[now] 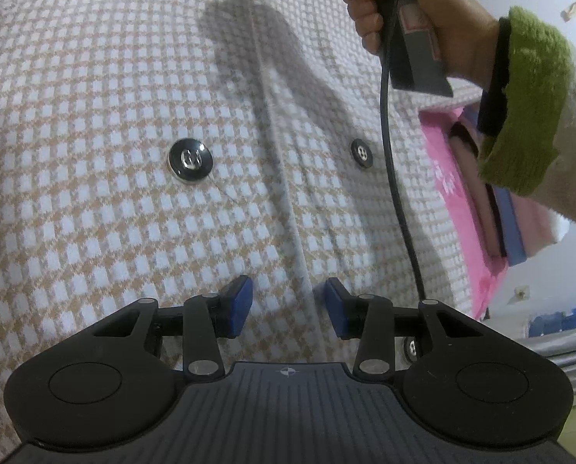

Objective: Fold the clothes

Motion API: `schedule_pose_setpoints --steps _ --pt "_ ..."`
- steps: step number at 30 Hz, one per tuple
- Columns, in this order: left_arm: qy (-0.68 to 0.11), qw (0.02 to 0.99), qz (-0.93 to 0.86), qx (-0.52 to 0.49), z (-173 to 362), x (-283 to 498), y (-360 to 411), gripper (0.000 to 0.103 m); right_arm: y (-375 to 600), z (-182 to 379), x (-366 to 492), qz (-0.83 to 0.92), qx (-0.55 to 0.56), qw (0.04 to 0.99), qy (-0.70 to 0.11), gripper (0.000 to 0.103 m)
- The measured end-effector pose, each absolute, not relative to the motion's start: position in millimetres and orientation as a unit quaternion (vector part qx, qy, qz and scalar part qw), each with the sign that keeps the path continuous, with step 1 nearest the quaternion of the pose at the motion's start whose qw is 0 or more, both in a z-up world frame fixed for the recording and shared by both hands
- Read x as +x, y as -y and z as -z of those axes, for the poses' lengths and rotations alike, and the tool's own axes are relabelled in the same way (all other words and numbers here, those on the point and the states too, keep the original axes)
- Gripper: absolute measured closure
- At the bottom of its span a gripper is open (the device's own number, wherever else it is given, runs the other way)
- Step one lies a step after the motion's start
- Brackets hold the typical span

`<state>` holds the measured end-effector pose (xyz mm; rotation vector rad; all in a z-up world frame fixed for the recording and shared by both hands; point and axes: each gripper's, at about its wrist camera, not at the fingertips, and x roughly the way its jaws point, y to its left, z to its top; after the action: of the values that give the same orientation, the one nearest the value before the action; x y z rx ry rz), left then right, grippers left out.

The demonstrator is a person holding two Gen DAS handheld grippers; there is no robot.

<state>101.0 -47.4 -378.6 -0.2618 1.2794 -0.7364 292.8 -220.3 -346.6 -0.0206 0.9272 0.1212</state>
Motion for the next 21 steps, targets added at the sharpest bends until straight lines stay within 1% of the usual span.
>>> schedule_pose_setpoints --steps 2,6,10,11,12,13,17,19,21 --pt "-0.583 0.731 0.334 -0.123 379.2 103.2 45.7 0.063 214.7 346.4 294.4 -0.061 -0.020 0.897 -0.438 0.097" --pt "-0.584 0.729 0.334 -0.123 379.7 102.2 43.7 0.063 207.4 363.4 301.9 -0.067 -0.036 0.889 -0.452 0.096" --pt "-0.585 0.729 0.334 -0.121 379.5 98.7 42.1 0.063 208.8 373.5 303.6 -0.073 -0.039 0.889 -0.450 0.089" --pt "-0.585 0.729 0.334 -0.120 379.5 97.9 41.7 0.063 211.2 369.8 302.5 -0.076 -0.033 0.891 -0.446 0.087" --pt "-0.586 0.729 0.333 -0.119 378.5 96.5 40.5 0.063 216.6 363.0 299.4 -0.080 -0.017 0.894 -0.441 0.082" --pt "-0.587 0.729 0.332 -0.119 377.1 94.9 39.0 0.063 222.0 356.2 296.4 -0.084 -0.001 0.896 -0.436 0.080" --pt "-0.580 0.739 0.324 -0.113 364.7 89.2 24.4 0.063 258.0 316.5 262.0 -0.088 0.069 0.902 -0.418 0.080" --pt "-0.580 0.740 0.321 -0.111 362.5 85.9 16.2 0.063 277.5 300.8 238.3 -0.090 0.100 0.893 -0.429 0.079" --pt "-0.584 0.739 0.316 -0.109 365.5 88.5 10.5 0.063 291.0 297.9 219.5 -0.098 0.119 0.879 -0.452 0.079"
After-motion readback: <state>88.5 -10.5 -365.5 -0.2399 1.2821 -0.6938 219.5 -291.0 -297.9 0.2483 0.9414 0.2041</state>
